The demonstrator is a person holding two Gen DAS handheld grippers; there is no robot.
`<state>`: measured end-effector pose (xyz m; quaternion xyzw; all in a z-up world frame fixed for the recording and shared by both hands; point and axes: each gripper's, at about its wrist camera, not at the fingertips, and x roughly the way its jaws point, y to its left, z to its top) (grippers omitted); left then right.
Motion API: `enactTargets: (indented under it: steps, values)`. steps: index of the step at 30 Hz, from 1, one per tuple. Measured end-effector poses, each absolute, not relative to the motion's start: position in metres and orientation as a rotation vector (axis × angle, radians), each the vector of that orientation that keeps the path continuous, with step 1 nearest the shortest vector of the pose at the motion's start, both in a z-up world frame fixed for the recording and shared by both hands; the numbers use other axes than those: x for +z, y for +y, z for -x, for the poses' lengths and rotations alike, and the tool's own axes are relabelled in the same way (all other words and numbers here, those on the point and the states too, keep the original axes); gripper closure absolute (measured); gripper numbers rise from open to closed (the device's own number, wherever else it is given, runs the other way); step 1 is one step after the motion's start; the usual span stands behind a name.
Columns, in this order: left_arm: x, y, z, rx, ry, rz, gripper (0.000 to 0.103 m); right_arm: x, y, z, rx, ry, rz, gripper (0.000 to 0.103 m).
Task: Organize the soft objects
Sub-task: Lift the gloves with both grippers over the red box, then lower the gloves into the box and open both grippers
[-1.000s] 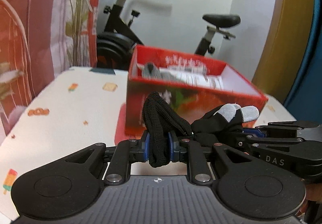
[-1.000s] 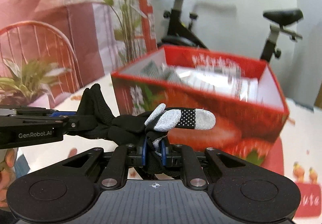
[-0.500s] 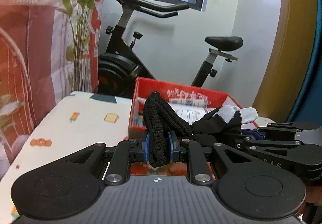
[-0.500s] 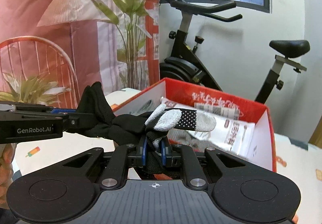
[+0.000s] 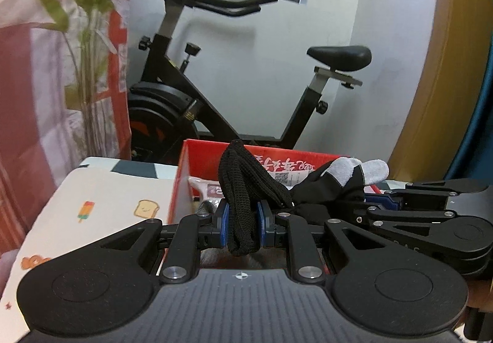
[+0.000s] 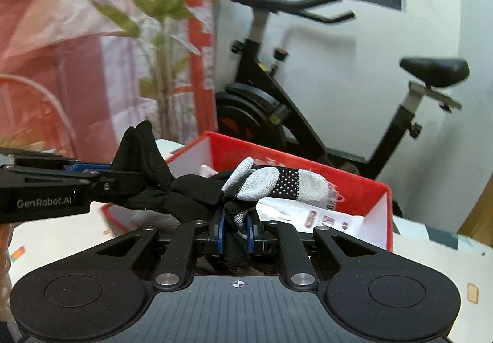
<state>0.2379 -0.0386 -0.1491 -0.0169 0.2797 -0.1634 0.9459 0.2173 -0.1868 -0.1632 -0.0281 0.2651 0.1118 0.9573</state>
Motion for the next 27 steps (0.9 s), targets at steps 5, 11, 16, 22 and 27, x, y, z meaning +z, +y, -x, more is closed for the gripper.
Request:
enactTargets:
  steps: [5, 11, 16, 22, 27]
  values:
    - [-0.167, -0.053, -0.280, -0.346, 0.670, 0.026, 0.083, -0.175, -0.210, -0.258, 0.176, 0.613, -0.023, 0.091]
    - [-0.190, -0.063, -0.310, -0.351, 0.752, -0.019, 0.083, -0.207, -0.226, -0.292, 0.139, 0.712, -0.080, 0.090]
    - [-0.204, -0.068, -0.324, -0.363, 0.796, -0.048, 0.082, -0.227, -0.228, -0.307, 0.123, 0.779, -0.090, 0.090]
    - [-0.213, -0.074, -0.333, -0.373, 0.854, -0.094, 0.079, -0.246, -0.241, -0.328, 0.084, 0.901, -0.219, 0.088]
    - [-0.218, -0.071, -0.339, -0.373, 0.887, -0.093, 0.078, -0.248, -0.234, -0.340, 0.069, 0.976, -0.176, 0.087]
